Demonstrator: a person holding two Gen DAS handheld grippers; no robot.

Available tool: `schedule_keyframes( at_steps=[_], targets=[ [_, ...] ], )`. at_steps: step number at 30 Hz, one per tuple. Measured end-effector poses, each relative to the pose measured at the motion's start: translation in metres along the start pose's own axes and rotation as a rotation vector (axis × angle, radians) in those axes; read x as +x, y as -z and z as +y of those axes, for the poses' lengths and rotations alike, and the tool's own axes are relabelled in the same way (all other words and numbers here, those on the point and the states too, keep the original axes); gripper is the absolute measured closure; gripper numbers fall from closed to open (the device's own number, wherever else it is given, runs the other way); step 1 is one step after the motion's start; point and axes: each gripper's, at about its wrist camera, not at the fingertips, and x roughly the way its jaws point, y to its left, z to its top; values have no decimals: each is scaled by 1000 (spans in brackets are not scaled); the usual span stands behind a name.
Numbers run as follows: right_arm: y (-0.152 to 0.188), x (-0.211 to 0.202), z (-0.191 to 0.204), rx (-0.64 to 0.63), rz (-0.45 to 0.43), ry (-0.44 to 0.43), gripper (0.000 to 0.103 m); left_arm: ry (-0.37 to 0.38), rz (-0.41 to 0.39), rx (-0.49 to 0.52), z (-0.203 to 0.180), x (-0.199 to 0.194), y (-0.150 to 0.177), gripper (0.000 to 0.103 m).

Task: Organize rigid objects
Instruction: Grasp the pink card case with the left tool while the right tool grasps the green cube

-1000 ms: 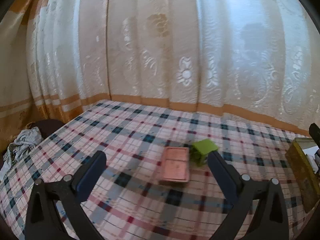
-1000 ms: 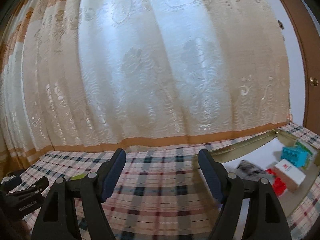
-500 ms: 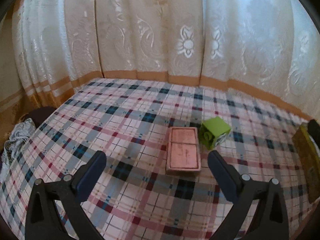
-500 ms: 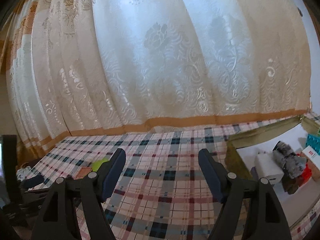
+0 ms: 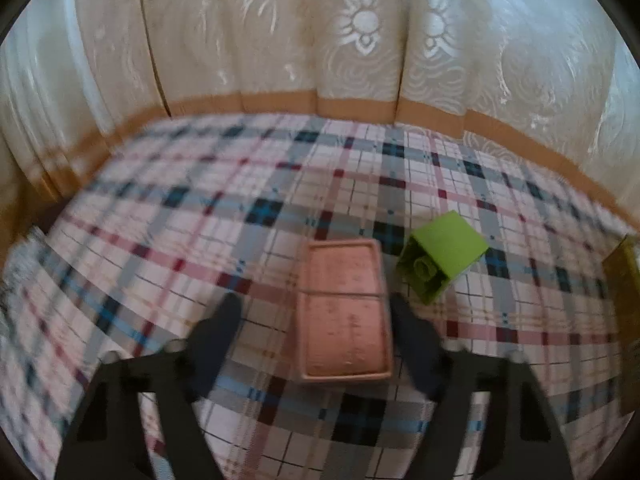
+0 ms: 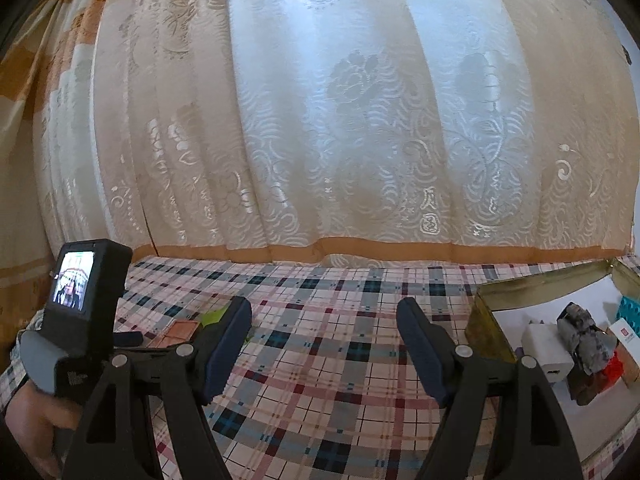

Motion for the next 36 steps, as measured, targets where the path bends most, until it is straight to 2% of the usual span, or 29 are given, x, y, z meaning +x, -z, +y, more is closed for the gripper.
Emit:
schedule_keyframes(
  at_steps=[2,3,4,8,14,19,26,27,28,30,32,36],
  targets=[
    [0,2,1,-3,11,-1,26,-6,-9,-22,1,-2,1,45],
    [0,4,1,-6,21,-1,26,-16,-11,-27,0,-3,2,55],
    [0,6,1,-10,32,-2,26,-18,-13,-24,-1,-3,2,57],
    [0,18,8,-45,92,-20,26,4,-17,-33,1,-4,2,58],
    [3,53,27,-87,236,-106,26,60,-75,-152,29,-13,3,58],
    [2,89,55,-125,324,-179,26,9,-132,-183,45,-25,2,58],
    [3,127,80,-184,404,-167,26,-37,-207,-205,62,-40,-2,58],
    [3,132,84,-195,414,-155,31,-42,-208,-204,62,-40,-3,58],
    [3,136,86,-200,424,-154,39,-46,-206,-199,62,-39,-3,58],
    [4,147,93,-217,457,-171,44,-51,-201,-193,62,-38,-3,57],
    [7,155,99,-238,493,-170,56,-61,-203,-187,61,-38,-3,57],
    [9,151,102,-260,485,-166,58,-91,-226,-165,58,-41,-3,58]
  ],
)
